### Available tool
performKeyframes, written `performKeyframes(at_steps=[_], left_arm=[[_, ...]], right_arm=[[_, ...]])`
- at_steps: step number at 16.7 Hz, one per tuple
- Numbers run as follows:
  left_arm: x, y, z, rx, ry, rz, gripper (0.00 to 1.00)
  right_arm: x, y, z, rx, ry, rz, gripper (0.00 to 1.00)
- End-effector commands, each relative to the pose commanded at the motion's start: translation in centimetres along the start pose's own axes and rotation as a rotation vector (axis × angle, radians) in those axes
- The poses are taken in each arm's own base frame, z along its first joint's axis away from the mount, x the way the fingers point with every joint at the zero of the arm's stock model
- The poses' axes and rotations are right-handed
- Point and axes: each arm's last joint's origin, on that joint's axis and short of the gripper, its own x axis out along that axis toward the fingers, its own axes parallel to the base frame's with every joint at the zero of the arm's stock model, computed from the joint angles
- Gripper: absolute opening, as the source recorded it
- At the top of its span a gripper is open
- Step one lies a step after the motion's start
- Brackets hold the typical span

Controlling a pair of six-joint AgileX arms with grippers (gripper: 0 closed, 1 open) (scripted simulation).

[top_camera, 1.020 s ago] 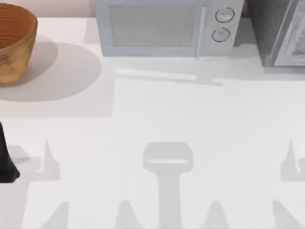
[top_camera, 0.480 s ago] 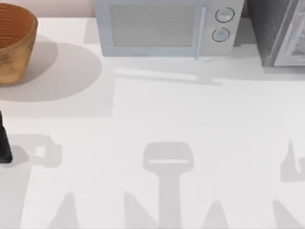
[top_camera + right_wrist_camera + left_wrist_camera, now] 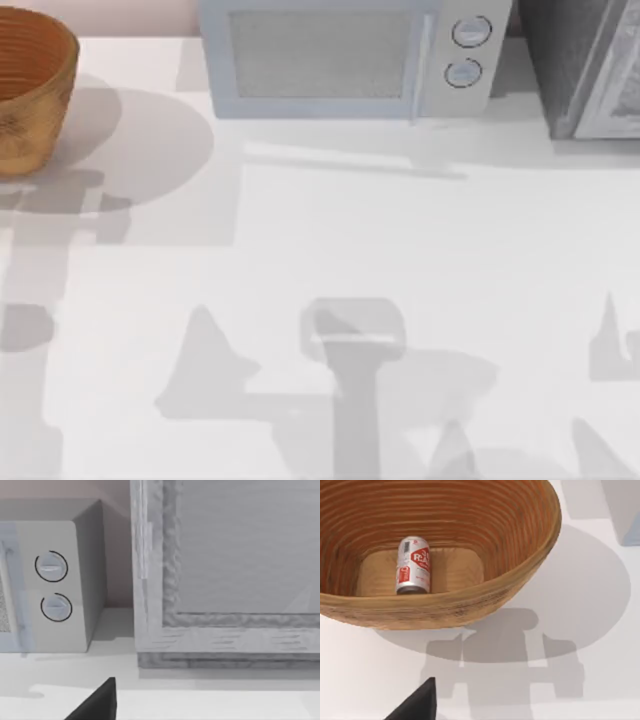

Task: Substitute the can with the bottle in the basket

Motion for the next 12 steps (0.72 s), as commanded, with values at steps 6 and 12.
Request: performKeyframes(at_steps=[6, 12], left_arm=[[9.3, 4.7, 8.0, -0.044, 0.247, -0.057, 1.00], [20.3, 10.0, 8.8, -0.113, 0.457, -0.120, 1.00]], right_arm=[[0.0, 0.0, 0.0, 0.000, 0.000, 0.000, 1.00], [0.0, 0.0, 0.0, 0.000, 0.000, 0.000, 1.00]])
